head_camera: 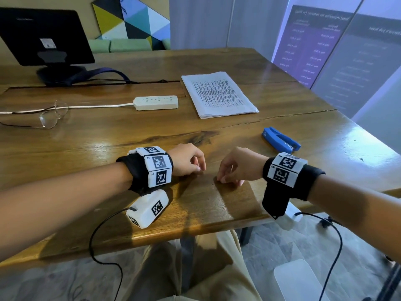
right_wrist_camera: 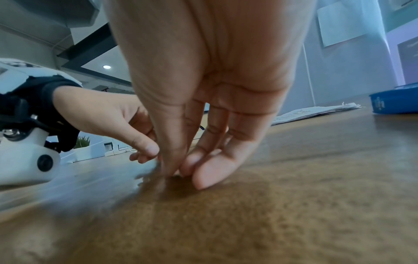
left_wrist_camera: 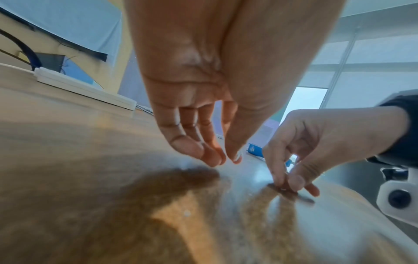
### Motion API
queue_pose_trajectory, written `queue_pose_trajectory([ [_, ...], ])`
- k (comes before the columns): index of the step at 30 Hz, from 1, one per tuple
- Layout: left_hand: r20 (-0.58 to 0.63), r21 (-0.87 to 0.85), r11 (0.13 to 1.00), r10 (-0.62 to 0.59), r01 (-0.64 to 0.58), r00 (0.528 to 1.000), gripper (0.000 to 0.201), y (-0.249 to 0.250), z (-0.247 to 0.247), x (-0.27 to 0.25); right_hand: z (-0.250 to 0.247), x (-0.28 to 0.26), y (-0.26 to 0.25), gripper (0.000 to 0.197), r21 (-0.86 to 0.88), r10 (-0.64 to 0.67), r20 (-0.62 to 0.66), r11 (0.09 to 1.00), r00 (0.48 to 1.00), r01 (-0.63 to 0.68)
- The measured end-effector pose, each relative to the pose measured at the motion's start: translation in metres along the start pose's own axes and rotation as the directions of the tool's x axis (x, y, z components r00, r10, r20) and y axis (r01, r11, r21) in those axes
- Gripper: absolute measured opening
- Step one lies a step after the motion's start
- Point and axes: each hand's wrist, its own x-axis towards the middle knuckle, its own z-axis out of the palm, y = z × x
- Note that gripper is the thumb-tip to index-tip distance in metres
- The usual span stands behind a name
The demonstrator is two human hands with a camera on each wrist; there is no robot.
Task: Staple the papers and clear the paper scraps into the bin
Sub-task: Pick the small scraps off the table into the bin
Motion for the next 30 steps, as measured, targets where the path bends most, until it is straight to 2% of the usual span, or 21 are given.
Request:
queue_pose_trajectory([
  [5,0.069,0.035,0.999,0.010,-0.012,0.998,0.017,0.007,0.008,-0.003,0.004,0.001,-0.005,0.021,0.013,-0.007,-0.011,1.000,1.000,0.007],
  [9,0.038,0.060,0.998,-0.004,0.001,0.999,0.016,0.008,0.011,-0.002,0.006,0.006,-0.010,0.029,0.009,-0.027,-0.019,1.000,0.999,0.027],
  [15,0.055,0.020,0.998,0.050,-0.051,0.997,0.023,0.010,0.011,-0.004,-0.005,0.001,-0.006,0.017,0.018,-0.015,-0.081,1.000,0.997,0.017],
  [20,0.057,0.020,0.994,0.109,-0.110,0.992,0.029,0.015,0.011,-0.001,-0.005,-0.002,0.000,0.021,0.030,0.059,-0.077,0.998,0.995,-0.056],
  [30,-0.008,0.031,0.996,0.089,-0.089,0.996,0.017,0.019,0.017,0.000,-0.001,-0.001,-0.008,0.012,-0.024,0.040,-0.082,0.999,0.996,-0.042],
])
